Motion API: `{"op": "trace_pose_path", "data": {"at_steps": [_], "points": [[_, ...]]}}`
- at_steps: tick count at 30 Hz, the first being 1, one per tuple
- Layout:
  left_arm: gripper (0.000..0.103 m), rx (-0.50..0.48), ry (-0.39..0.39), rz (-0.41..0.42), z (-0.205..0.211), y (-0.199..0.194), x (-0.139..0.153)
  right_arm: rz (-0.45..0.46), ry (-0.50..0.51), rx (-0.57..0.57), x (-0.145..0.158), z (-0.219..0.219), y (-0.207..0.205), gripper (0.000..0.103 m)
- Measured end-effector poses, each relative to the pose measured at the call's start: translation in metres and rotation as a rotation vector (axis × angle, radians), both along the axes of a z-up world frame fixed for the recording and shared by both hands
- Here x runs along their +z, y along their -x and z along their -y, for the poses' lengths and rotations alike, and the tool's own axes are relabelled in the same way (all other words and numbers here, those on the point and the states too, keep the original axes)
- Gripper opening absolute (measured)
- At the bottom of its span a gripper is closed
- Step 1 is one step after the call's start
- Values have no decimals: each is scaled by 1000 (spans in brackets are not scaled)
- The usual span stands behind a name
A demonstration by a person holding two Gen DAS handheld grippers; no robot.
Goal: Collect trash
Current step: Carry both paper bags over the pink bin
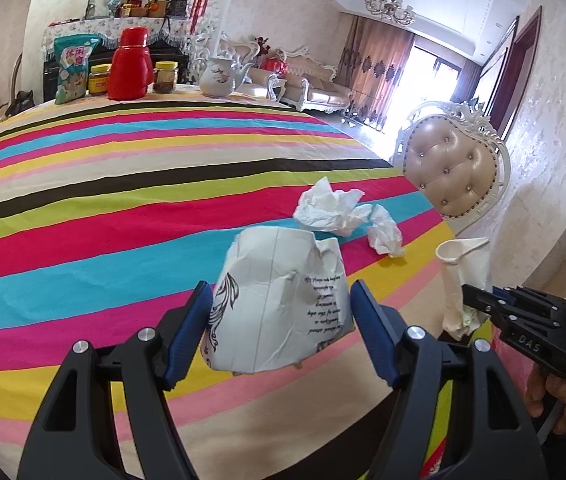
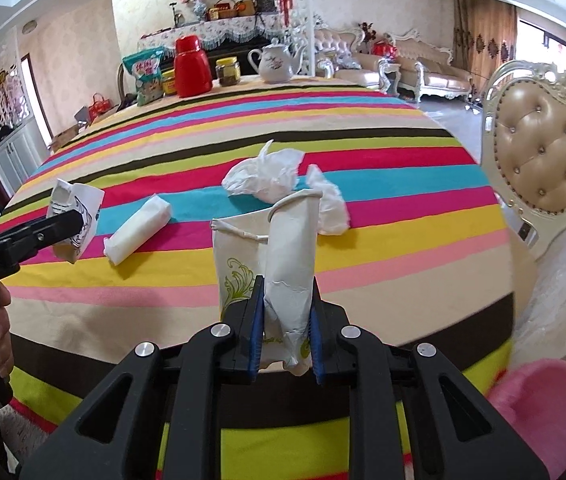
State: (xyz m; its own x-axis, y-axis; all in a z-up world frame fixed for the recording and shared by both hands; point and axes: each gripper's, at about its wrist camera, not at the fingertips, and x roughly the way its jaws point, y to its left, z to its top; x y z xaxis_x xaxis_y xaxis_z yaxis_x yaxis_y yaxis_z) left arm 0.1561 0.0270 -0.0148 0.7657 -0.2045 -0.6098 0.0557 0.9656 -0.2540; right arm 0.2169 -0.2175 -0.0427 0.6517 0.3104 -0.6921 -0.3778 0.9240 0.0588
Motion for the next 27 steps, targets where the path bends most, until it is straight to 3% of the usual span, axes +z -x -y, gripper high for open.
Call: {"op": "trace_pose_path", "data": {"at_steps": [27], "points": [[69, -169, -20, 41, 86, 5, 15, 44, -2, -219, 14, 108, 58, 20]]}}
